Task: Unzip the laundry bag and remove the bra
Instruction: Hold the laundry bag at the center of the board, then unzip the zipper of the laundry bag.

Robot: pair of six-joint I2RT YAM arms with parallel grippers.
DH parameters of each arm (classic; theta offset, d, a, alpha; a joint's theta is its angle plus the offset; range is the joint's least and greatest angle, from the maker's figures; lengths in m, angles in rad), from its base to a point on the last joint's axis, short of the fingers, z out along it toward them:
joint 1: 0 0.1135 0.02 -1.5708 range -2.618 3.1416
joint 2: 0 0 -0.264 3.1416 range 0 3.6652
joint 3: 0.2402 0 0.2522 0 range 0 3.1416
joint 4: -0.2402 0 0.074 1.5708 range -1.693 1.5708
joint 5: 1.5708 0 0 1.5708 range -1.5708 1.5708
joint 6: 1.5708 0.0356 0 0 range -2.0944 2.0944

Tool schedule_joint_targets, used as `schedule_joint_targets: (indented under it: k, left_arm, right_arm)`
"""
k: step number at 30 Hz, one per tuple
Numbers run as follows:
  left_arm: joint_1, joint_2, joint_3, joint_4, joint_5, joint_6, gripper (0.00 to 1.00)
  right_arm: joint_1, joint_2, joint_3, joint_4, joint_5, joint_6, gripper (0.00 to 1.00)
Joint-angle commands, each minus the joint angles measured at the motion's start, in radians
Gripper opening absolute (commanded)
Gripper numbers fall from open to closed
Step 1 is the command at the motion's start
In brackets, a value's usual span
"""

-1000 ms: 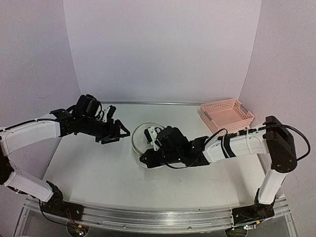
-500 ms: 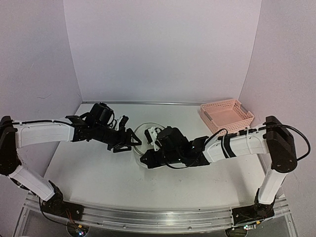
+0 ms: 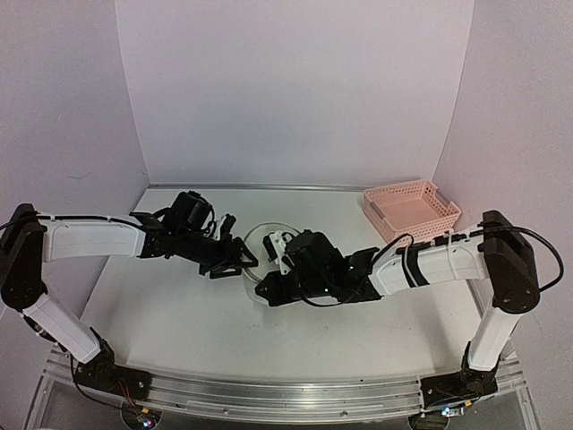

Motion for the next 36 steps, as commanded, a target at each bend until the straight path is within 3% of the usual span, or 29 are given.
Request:
schedule_joint_targets:
  k: [1, 6, 12, 13, 36]
  left_arm:
    - [-0.006, 0.026, 0.038, 0.067, 0.001, -0.008, 0.50]
    - [-0.010, 0.043, 0.046, 0.088, 0.009, -0.017, 0.37]
    - [-0.013, 0.041, 0.048, 0.099, 0.015, -0.024, 0.02]
    - [-0.012, 0.039, 0.047, 0.101, 0.015, -0.026, 0.00]
    - [-0.011, -0.047, 0.050, 0.171, 0.087, 0.006, 0.00]
  right_arm:
    - [0.011, -0.062, -0.002, 0.029, 0.010, -0.013, 0.00]
    - [0.015, -0.070, -0.012, 0.028, 0.012, -0.018, 0.00]
    - [0.023, -0.078, -0.022, 0.028, 0.019, -0.022, 0.00]
    - [0.023, -0.080, -0.025, 0.028, 0.021, -0.022, 0.00]
    - [0.018, -0.203, -0.200, -0.067, 0.210, -0.042, 0.00]
